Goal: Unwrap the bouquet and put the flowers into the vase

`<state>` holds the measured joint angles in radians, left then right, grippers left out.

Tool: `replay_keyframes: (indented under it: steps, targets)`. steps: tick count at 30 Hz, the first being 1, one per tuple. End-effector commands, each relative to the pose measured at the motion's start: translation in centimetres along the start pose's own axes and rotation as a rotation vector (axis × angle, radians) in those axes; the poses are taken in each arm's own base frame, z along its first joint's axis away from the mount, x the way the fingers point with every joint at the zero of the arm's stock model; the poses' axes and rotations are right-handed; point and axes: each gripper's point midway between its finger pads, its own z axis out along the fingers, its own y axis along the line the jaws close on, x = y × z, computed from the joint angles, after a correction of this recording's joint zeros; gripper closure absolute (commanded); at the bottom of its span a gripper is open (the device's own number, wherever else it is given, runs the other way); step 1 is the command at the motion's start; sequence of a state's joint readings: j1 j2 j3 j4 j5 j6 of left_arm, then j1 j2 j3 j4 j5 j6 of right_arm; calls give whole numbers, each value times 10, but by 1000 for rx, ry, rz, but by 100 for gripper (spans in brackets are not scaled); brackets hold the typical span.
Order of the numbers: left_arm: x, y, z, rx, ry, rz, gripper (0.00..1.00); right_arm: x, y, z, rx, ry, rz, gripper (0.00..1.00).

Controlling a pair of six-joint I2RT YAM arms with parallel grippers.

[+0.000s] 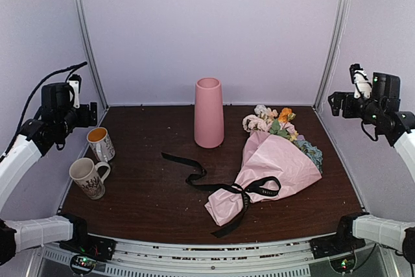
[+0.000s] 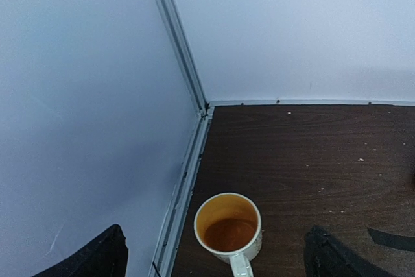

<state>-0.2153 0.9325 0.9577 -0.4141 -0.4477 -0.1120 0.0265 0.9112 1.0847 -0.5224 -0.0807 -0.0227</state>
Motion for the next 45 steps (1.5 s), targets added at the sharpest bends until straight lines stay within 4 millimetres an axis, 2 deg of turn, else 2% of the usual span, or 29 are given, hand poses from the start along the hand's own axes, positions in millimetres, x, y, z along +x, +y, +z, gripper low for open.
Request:
replay_keyframes:
  steps: [1,4,7,12,15,18,22,26,31,40,41,45]
  targets:
    - [-28,-54,-8,228,-86,54,3,15,15,4,-68,26,-75,0]
    - [-32,-101,-22,381,-69,115,2,38,31,1,-165,71,-166,0]
    - [-31,-156,-45,545,-50,206,2,69,52,-10,-306,167,-274,0]
    - [-6,-251,-106,854,-13,367,2,116,80,-43,-541,257,-455,1]
    - [28,-301,-142,1039,39,451,2,150,86,-54,-627,311,-558,5]
    - [74,-342,-164,1146,129,552,2,194,89,-60,-698,389,-694,11]
    - [130,-383,-171,1221,249,647,2,251,87,-52,-728,460,-930,20]
    - [175,-412,-163,1268,327,689,2,288,86,-36,-729,494,-1089,27]
    - [218,-434,-157,1321,397,731,2,297,89,-7,-696,494,-1149,33]
    - [262,-479,-150,1435,440,793,2,289,88,47,-521,370,-1166,29]
    - [270,-483,-153,1465,459,790,2,288,87,52,-502,373,-1171,30]
    - [279,-497,-163,1545,474,766,2,283,82,71,-445,363,-1198,32]
